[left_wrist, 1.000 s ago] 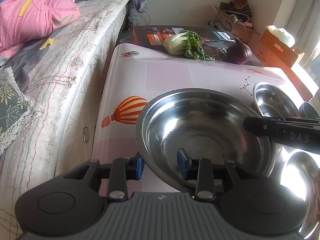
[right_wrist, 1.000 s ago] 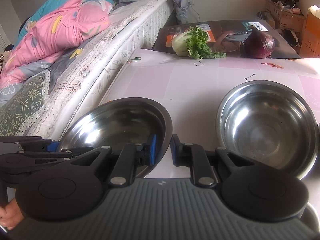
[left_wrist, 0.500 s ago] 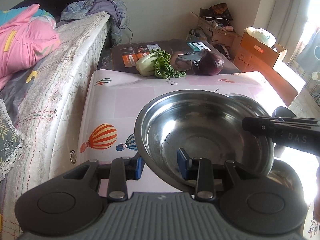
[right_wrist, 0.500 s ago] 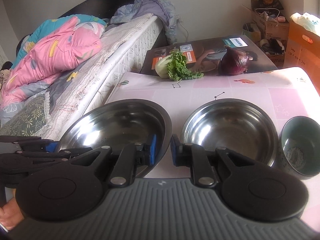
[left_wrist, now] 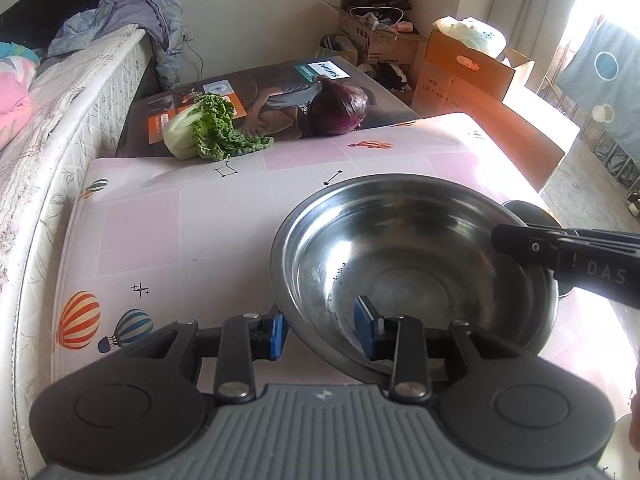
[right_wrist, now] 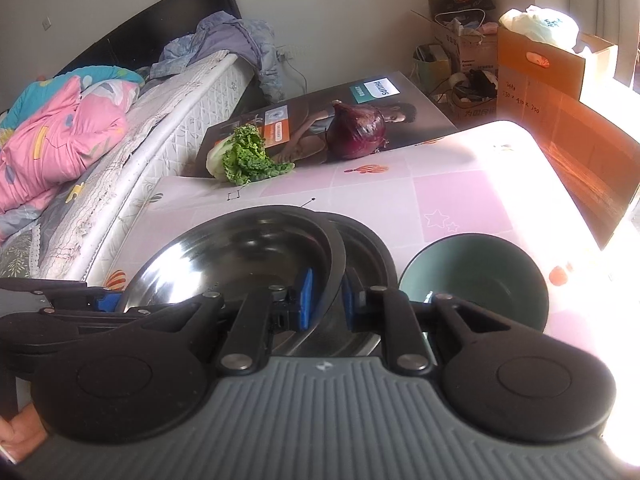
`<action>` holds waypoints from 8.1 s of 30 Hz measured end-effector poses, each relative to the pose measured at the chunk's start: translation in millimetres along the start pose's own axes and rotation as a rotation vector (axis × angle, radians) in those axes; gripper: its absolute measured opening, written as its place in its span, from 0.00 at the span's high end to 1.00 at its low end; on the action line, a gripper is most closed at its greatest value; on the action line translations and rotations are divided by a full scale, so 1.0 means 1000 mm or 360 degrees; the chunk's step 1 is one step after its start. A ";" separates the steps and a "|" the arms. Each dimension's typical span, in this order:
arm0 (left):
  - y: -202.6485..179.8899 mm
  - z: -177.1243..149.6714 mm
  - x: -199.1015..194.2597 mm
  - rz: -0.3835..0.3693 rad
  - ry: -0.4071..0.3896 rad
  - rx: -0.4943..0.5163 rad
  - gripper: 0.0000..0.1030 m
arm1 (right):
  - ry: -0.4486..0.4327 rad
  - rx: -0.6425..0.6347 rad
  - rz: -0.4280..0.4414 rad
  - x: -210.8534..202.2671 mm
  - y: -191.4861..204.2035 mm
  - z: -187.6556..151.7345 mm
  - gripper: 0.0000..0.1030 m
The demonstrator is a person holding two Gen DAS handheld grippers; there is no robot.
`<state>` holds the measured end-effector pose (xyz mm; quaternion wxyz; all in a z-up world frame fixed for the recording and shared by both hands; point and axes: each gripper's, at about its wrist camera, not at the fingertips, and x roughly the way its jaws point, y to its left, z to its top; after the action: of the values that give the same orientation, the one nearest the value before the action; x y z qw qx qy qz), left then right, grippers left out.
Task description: Organize plates and bowls
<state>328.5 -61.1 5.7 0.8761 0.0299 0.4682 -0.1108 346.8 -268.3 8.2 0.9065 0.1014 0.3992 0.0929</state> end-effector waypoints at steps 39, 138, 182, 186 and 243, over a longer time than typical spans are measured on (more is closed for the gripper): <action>0.016 0.004 0.035 -0.0092 0.0183 -0.0222 0.59 | 0.0304 0.0538 0.0200 0.020 -0.045 -0.033 0.76; -0.123 0.035 0.029 -0.0304 0.0131 0.0039 0.53 | 0.0053 0.0689 0.0073 -0.048 -0.173 -0.027 0.56; -0.120 0.037 0.096 -0.0262 0.0409 -0.0224 0.84 | 0.0253 0.0935 0.0182 0.053 -0.191 -0.030 0.82; -0.119 0.037 0.096 -0.0253 0.0407 -0.0228 0.84 | 0.0264 0.0934 0.0181 0.054 -0.187 -0.030 0.82; -0.107 0.026 0.091 -0.0292 0.0496 -0.0255 0.83 | 0.0318 0.0920 0.0223 0.064 -0.172 -0.038 0.79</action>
<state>374.3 -184.4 -49.6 0.7788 -0.0661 0.6063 -0.1466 376.5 -413.3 -106.4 0.7878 0.3725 0.4882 0.0475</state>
